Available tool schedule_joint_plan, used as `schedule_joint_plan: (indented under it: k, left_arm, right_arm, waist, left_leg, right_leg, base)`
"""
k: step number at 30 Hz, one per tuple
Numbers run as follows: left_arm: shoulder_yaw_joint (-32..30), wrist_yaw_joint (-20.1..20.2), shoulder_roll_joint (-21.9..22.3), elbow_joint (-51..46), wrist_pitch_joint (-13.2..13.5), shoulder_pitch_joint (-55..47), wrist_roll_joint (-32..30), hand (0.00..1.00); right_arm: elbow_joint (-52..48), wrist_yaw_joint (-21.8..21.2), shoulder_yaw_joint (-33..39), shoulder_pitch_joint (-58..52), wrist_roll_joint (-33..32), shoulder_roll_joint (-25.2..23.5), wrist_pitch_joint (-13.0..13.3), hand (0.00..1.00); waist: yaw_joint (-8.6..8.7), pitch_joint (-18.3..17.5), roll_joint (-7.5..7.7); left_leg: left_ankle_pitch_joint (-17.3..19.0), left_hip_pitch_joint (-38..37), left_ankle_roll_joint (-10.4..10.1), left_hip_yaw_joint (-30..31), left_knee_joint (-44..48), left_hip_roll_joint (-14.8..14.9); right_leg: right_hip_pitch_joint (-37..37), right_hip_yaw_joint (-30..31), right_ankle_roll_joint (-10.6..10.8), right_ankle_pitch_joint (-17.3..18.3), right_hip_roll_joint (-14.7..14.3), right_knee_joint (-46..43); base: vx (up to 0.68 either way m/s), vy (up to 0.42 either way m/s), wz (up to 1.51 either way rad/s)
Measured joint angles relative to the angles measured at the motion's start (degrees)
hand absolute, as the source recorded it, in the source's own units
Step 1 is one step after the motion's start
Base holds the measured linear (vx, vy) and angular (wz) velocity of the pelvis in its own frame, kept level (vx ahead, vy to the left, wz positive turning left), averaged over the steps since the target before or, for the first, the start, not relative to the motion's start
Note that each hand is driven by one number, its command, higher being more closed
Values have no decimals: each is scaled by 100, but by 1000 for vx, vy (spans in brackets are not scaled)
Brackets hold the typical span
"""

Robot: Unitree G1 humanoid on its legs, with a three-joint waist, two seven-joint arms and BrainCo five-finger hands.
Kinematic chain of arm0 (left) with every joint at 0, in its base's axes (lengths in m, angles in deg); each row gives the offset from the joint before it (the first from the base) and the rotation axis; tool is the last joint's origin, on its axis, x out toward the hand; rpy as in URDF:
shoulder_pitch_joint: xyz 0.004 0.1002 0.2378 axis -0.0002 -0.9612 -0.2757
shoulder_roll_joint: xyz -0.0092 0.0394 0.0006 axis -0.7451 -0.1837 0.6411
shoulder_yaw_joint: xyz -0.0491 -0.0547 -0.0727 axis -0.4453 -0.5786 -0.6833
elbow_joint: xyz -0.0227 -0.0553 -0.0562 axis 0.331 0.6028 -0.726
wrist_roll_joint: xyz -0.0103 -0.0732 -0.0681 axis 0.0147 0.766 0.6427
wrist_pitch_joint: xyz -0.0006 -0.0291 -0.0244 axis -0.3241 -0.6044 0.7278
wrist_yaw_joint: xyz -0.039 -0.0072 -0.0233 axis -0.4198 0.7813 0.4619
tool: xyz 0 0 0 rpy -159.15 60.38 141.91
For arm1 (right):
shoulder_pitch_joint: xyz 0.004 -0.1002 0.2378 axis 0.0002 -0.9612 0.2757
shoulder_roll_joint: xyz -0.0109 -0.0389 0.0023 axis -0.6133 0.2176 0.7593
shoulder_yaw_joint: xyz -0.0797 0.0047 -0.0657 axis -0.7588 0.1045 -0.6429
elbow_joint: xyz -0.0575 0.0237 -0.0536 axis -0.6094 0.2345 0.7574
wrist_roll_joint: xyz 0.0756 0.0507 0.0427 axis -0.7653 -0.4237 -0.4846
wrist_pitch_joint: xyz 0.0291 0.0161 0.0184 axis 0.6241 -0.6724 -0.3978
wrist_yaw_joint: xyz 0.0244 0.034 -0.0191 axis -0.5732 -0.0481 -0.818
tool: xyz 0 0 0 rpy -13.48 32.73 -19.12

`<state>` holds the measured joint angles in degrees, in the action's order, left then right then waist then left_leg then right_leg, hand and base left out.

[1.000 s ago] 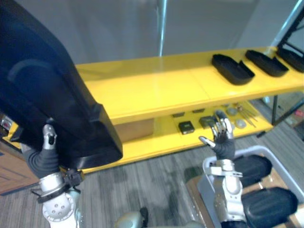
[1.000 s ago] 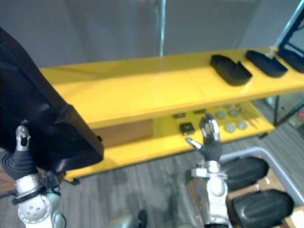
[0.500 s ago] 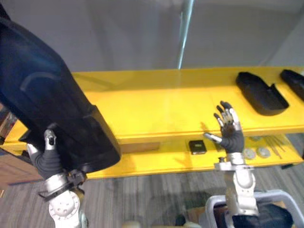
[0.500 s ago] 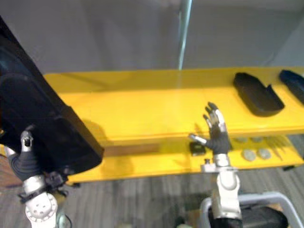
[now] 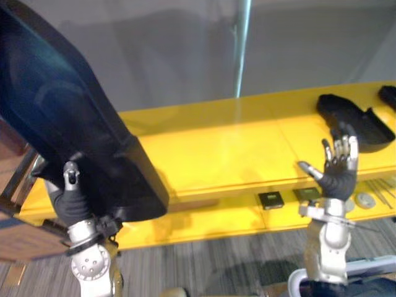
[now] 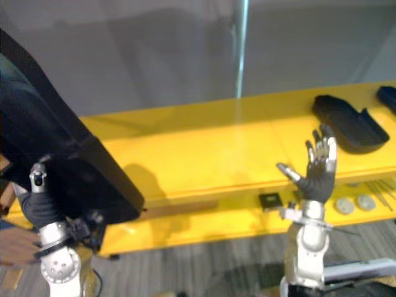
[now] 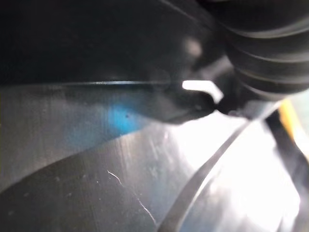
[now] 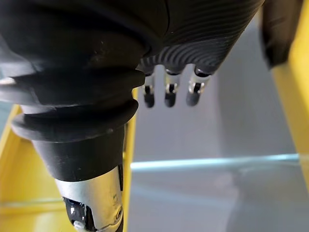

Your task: Walk over and take plastic housings, then place them on the shelf

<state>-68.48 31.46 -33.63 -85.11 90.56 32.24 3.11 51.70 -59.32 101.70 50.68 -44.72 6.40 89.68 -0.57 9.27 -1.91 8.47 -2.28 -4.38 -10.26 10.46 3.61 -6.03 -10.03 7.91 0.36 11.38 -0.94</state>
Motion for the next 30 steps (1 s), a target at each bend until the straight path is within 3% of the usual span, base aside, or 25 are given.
schedule_joint_plan:
  k: [3,6,10,12,15,16,22,25,30]
  left_arm:
    - [92,212,-231,-1,-127,145,16,100]
    - [328,582,-481,11,-572,439,126,100]
    - [921,951,-740,643,-1452,1262,563,100]
    - [1143,1017,-803,1348,-2073,1824,633,100]
    - [1267,1007,-1150,2593,-2760,2609,752,100]
    - [1266,951,-1429,3329,-3053,3052,858,100]
    - [1160,311,-2406,5925,-3977,4687,1279,100]
    - [1103,10,-2696,6594,-4370,5022,1774,100]
    - [870,-374,-2725,7052,-4817,5084,2028,100]
  right_arm:
    - [-361,504,81,-147,193,-101,48,0]
    - [-680,801,248,-479,192,-279,159,0]
    - [-710,812,296,-825,234,-332,70,0]
    - [-716,719,300,-894,368,-324,-36,0]
    - [-724,526,293,-911,365,-224,-172,0]
    - [-742,404,299,-931,350,-162,-245,0]
    - [-922,-203,331,-1154,60,77,-476,0]
    - [-922,-434,322,-1309,-91,86,-528,0]
    - [-922,-574,278,-1412,-97,92,-652,0]
  waist:
    - [162,-3,99]
    - [325,-44,64]
    - [644,-95,-8]
    - [779,-101,-17]
    - [953,-108,-32]
    - [1050,-111,-40]
    - [1522,-81,-103]
    - [1734,-64,-162]
    - [1876,7,-288]
  left_leg:
    - [6,-228,18,-250,-166,-47]
    - [1,-369,28,-499,-335,-69]
    - [-1,-391,31,-695,-431,-74]
    - [-1,-471,31,-855,-505,-19]
    - [-2,-578,27,-1054,-608,27]
    - [0,-585,25,-1195,-606,61]
    - [0,-575,24,-1593,-652,62]
    - [0,-575,25,-1738,-662,53]
    - [0,-578,24,-1852,-656,72]
  right_leg:
    - [19,226,52,-32,43,-3]
    - [132,446,65,-43,43,-13]
    - [244,655,100,-99,-14,33]
    - [292,806,83,-140,-92,79]
    - [370,1009,44,-176,-186,79]
    - [448,1154,21,-218,-236,79]
    - [718,1614,48,-394,-270,205]
    - [825,1812,52,-462,-294,248]
    - [909,1959,38,-509,-345,245]
  base:
    - [21,66,-48]
    - [54,44,-42]
    - [52,18,-26]
    - [22,-9,-38]
    - [-13,-29,-40]
    - [-41,-29,-48]
    - [-53,-24,-40]
    - [-48,-29,-33]
    - [-53,-45,-16]
